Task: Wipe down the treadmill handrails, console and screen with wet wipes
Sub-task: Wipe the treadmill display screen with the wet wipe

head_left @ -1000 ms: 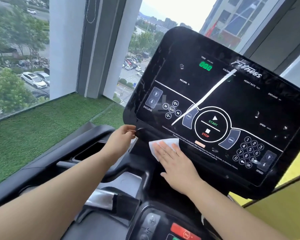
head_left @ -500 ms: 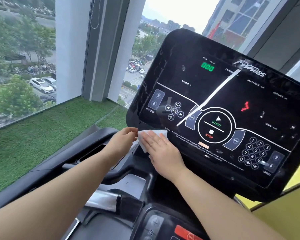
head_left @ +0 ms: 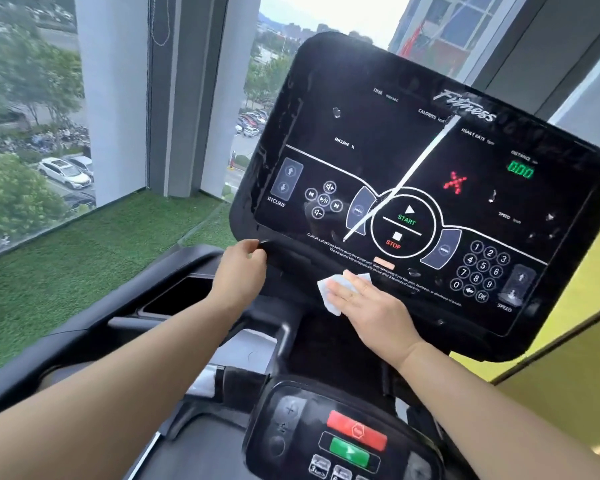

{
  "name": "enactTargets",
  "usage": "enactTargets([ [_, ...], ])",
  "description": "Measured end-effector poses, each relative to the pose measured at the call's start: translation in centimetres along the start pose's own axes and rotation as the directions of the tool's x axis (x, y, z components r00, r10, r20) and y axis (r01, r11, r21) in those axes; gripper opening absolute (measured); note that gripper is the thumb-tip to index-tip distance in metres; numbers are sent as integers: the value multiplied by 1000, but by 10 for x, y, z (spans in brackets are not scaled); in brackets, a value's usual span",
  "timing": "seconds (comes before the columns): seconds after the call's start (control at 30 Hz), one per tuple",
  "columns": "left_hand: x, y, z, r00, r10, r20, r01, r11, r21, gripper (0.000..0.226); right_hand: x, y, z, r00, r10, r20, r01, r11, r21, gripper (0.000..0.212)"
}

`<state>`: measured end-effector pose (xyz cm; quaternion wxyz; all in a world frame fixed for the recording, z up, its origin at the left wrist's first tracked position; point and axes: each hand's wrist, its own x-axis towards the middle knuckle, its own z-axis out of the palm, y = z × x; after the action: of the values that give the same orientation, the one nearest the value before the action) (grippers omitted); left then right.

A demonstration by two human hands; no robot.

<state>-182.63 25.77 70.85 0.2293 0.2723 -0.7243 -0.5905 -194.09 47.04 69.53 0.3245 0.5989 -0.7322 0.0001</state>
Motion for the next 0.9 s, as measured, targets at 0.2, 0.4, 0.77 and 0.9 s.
enactTargets([
  [0.2,-19,13,6,985,170,-6,-166,969,183,33,-10,-13,-62,798,503,332,-592,760,270,29],
  [0.4,-44,43,10,933,111,341,-30,972,-233,16,51,-33,-80,526,655,543,-725,11,689,22],
  [0.77,2,14,-37,1000,-4,8,6,959,-283,12,147,-44,-30,774,583,247,-588,519,620,15],
  [0.9,22,-6,-43,996,-67,-51,56,981,-184,7,173,-41,5,908,391,154,-420,848,324,13],
])
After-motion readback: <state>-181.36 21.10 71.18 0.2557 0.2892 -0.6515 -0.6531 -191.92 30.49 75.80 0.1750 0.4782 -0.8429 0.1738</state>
